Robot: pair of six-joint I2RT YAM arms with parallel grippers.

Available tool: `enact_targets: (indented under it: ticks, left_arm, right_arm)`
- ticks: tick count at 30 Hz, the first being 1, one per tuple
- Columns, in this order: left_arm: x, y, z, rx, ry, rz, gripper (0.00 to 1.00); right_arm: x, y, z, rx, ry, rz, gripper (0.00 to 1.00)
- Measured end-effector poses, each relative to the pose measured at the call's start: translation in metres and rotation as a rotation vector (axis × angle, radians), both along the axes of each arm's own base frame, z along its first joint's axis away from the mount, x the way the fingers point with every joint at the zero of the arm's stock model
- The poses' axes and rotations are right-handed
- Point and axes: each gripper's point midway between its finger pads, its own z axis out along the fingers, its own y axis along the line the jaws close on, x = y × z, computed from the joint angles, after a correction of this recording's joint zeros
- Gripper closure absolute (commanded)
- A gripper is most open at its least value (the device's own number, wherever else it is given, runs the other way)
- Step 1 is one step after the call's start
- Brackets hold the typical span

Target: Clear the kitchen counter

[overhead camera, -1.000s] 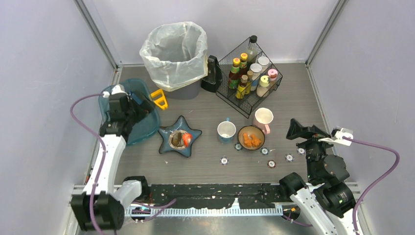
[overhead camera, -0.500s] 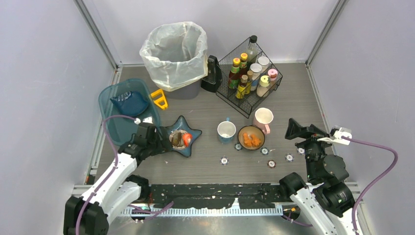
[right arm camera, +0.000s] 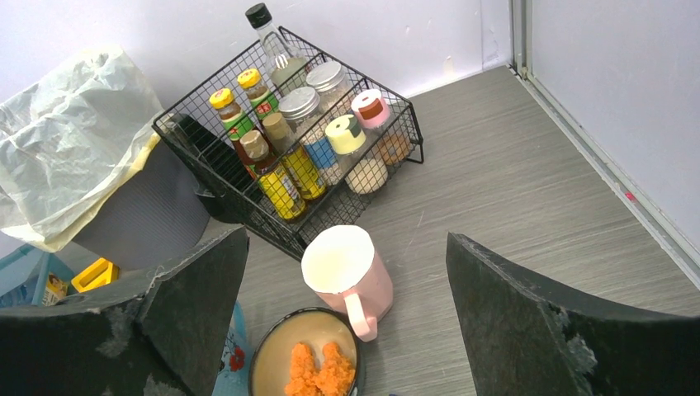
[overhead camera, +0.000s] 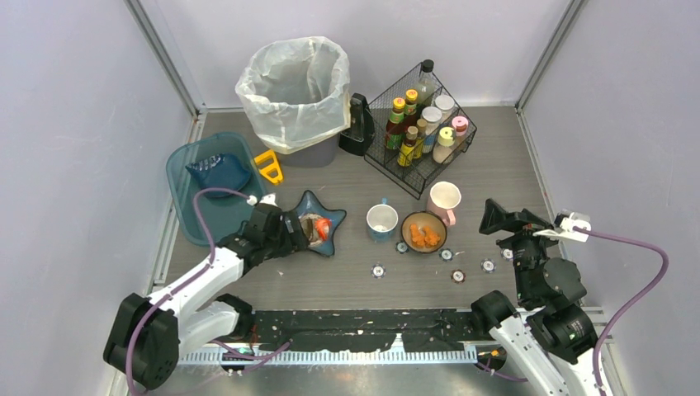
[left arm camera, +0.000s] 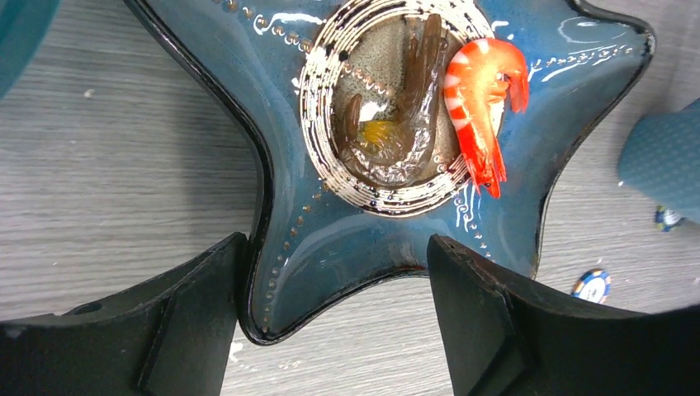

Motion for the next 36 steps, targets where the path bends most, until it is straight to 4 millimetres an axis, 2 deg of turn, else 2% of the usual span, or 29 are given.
enact_targets:
  ticks: [4, 9, 13, 17, 23, 31, 36]
  left_arm:
    - [0.006, -0.003, 0.000, -0.054, -0.030, 0.065, 0.22]
    - [0.009, 0.011, -0.006, -0.047, -0.057, 0.175, 0.28]
    - [0.020, 0.018, -0.004, -0.049, -0.085, 0.227, 0.37]
    - [0.026, 0.025, -0.013, -0.042, -0.066, 0.254, 0.49]
    - [0.038, 0.021, -0.016, -0.079, -0.069, 0.233, 0.63]
    - [0.038, -0.001, -0.017, -0.148, -0.056, 0.125, 0.65]
    - [0.036, -0.007, -0.017, -0.169, -0.051, 0.098, 0.65]
  right_arm:
    - [0.002, 0.001, -0.001, -0.004, 0.008, 0.001, 0.05]
    - [0.002, 0.001, -0.002, -0.005, 0.009, 0.000, 0.05]
    - [0.002, 0.001, -0.002, -0.007, 0.013, 0.000, 0.05]
    - [0.002, 0.001, -0.002, -0.007, 0.013, 0.000, 0.05]
    - [0.002, 0.001, -0.002, -0.007, 0.013, 0.000, 0.05]
    - [0.003, 0.001, -0.002, -0.008, 0.015, 0.000, 0.05]
    - [0.004, 0.003, -0.004, -0.011, 0.022, 0.003, 0.05]
